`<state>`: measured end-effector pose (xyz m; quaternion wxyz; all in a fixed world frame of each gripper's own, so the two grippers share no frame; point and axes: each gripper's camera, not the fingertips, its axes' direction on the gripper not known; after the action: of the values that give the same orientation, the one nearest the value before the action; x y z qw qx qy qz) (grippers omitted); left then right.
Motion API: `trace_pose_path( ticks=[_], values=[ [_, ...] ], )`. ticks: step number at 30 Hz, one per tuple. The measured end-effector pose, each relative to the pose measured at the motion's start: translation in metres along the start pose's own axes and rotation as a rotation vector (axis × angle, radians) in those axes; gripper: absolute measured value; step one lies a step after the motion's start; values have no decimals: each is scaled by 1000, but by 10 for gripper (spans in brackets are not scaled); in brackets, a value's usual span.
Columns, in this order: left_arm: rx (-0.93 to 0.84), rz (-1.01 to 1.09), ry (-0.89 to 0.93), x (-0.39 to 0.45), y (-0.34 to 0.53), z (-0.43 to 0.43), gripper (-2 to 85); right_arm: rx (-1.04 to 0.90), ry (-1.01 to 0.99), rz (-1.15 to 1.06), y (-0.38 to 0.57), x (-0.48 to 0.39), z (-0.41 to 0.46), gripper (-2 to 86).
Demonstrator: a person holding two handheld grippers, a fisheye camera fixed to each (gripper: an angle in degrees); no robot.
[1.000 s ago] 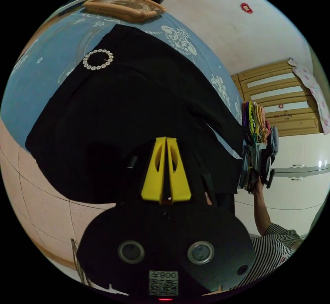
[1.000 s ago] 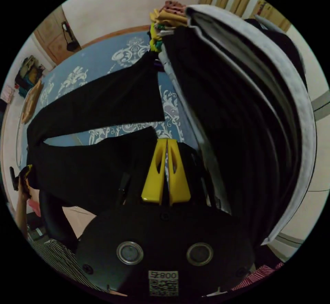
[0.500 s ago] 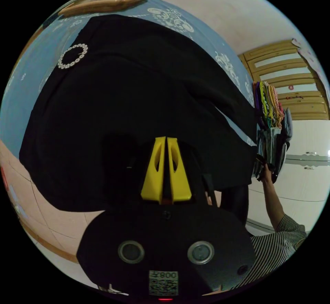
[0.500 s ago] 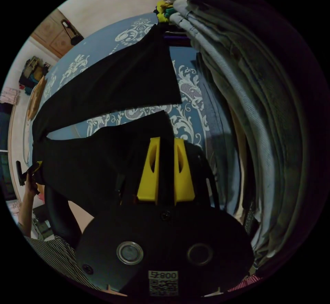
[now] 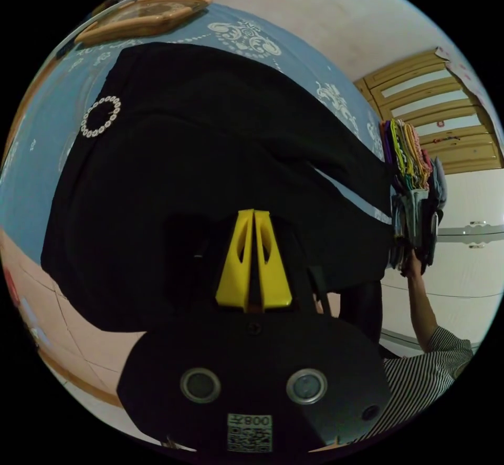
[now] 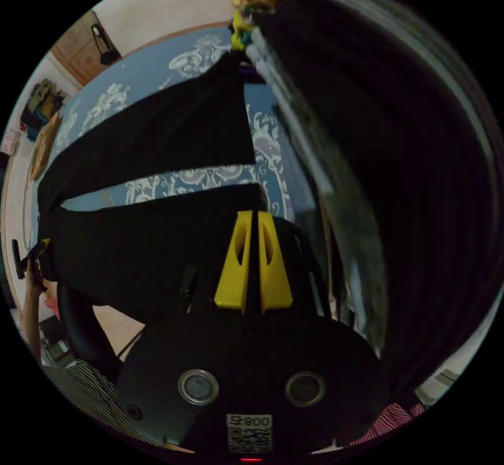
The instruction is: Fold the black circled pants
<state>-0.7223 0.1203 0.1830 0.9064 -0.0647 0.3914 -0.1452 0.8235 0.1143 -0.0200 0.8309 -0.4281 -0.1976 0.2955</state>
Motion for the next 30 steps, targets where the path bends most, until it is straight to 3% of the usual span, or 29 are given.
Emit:
trace_pose_path(
  ticks=[2,13,23,30],
  values=[
    [14,1,12,13,-7,5,6,-57,15,24,-10,-4,9,20],
    [5,207,31,123,-75,49,34,176,-35,-83,-51,-55,-35,41],
    [-148,491,-250,253,-145,133,52,4,-37,-308,-125,-110,-5,51],
    [-164,527,-218,290,-160,151,14,36,-40,-364,-138,-117,-4,38]
  ],
)
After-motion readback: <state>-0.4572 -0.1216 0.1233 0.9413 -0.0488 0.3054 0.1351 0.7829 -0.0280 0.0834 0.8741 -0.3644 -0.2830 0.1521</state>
